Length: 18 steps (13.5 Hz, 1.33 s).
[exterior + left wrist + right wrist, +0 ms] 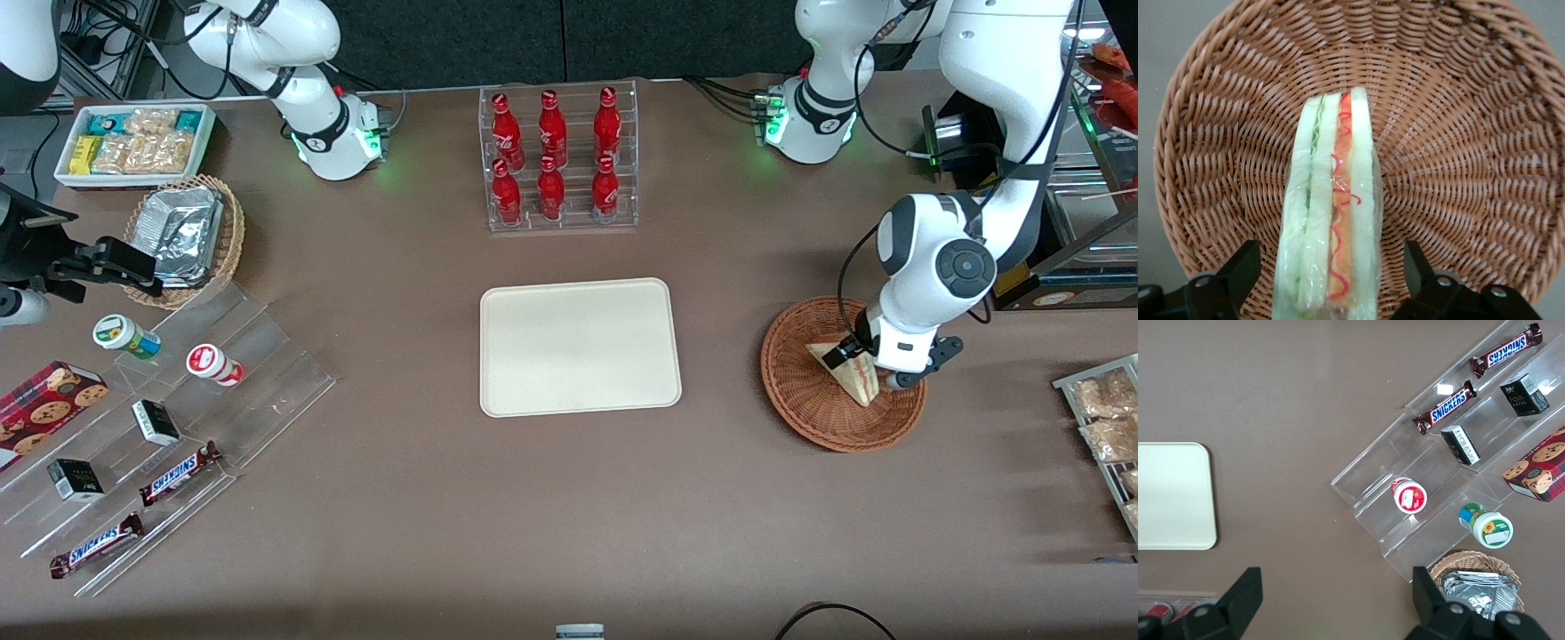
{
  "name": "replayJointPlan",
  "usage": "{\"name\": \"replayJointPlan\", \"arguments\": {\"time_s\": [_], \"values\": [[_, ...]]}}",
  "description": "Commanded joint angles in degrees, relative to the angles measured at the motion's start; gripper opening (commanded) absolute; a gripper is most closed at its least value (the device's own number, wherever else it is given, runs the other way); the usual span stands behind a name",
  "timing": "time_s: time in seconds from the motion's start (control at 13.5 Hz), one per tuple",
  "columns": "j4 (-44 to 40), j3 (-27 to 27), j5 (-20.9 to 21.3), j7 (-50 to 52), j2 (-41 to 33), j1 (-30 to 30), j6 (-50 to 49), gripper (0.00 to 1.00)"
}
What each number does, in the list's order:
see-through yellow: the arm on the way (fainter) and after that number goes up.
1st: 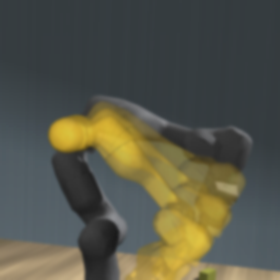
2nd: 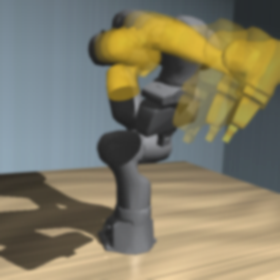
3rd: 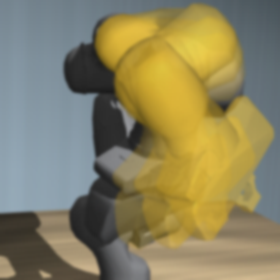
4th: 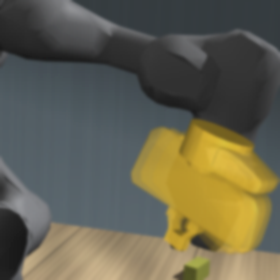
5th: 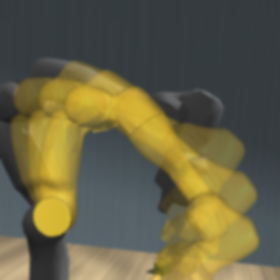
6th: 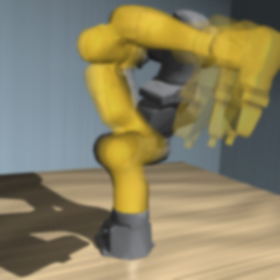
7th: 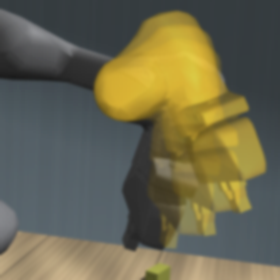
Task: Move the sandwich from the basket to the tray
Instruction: 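Lower the open left gripper onto the wrapped sandwich in the basket, then close the left gripper on the sandwich edge and lift it, then carry the held sandwich with the left gripper over the cream tray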
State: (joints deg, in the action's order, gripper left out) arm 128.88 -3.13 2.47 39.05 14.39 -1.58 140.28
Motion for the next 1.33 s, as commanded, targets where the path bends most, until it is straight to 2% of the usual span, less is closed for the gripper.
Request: {"name": "replayJointPlan", "arguments": {"time_s": [0.0,0.07,0.15,0.52,0.74,0.96,1.26], "values": [[0.4,0.1,1.0,3.0,-0.4,-0.3,-0.2,0.21],[0.2,0.1,1.0,3.6,-0.4,-0.3,-1.4,0.03],[0.1,0.2,1.0,3.6,-0.5,-0.3,-2.5,0.00],[-6.1,0.1,1.2,3.6,-0.9,-0.4,-12.5,0.00],[-13.0,-0.3,1.2,3.7,-1.1,-1.8,-22.6,0.00],[-19.6,-0.3,1.0,3.8,-1.1,-5.6,-30.6,0.00],[-23.4,-0.3,0.3,6.1,-0.9,-14.6,-32.2,0.00]]}}
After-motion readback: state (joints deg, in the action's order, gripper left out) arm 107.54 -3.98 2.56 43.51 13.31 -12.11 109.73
